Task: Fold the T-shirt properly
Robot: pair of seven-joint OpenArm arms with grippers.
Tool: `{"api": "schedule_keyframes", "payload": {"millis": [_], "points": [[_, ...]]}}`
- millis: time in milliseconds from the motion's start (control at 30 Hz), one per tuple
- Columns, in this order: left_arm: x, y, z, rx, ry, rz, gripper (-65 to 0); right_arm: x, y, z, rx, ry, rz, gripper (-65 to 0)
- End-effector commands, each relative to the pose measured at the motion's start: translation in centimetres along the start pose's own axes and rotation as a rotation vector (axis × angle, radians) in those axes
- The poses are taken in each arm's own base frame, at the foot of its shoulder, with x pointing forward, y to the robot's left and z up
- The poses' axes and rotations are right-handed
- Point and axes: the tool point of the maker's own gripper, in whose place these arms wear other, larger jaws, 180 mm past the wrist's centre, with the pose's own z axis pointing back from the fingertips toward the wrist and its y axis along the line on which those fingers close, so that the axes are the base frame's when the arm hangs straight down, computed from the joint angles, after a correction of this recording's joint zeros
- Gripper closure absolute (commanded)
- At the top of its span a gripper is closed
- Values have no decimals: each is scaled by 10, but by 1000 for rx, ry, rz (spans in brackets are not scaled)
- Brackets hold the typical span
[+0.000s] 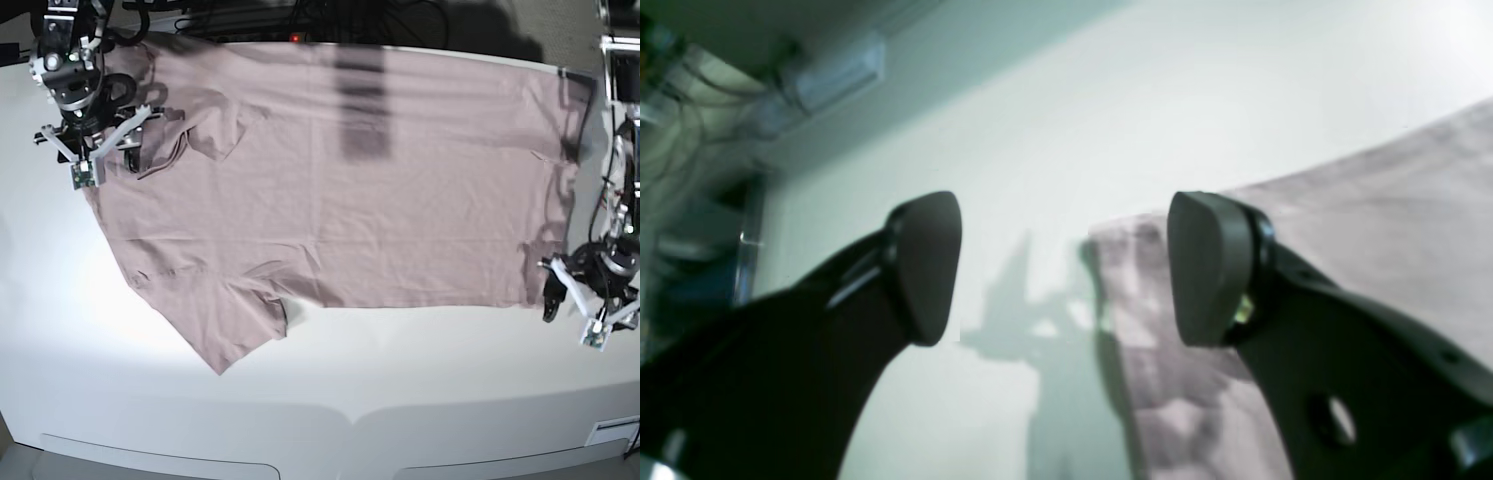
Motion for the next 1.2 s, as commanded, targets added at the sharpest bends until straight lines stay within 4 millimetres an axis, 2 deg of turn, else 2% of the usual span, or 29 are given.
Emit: {"api": "schedule_keyframes", "payload": {"millis": [0, 133, 200, 267, 433, 567, 700, 833, 967, 1067, 1167], "points": [[19, 17, -7, 5, -50, 27, -455, 13, -5, 3, -11, -44, 7, -297], [13, 29, -36, -83, -2, 129, -455, 13, -5, 3, -10, -44, 7, -297], [8, 29, -45, -149, 39, 128, -455, 13, -5, 3, -11, -44, 7, -297], [0, 25, -52, -207, 88, 108, -455, 12, -5, 3, -10, -43, 7, -297], [-32, 28, -64, -207, 170, 186, -455, 16, 0, 3, 19, -62, -39, -297], [-63, 10, -64, -239, 247, 248, -455, 18, 1, 3, 25, -69, -50, -297], [-79, -10, -63, -274, 307, 297, -455, 18, 1, 3, 27, -71, -49, -297], [-78, -47, -66, -345, 347, 386, -455, 19, 1, 3, 27, -73, -49, -297], [-74, -82, -70, -412, 381, 398, -455, 19, 1, 3, 27, -74, -48, -297], [-74, -99, -70, -445, 407, 395, -455, 19, 1, 3, 27, -73, -48, -297], [-75, -106, -69, -459, 424, 391, -455, 19, 1, 3, 27, -74, -48, -297]]}}
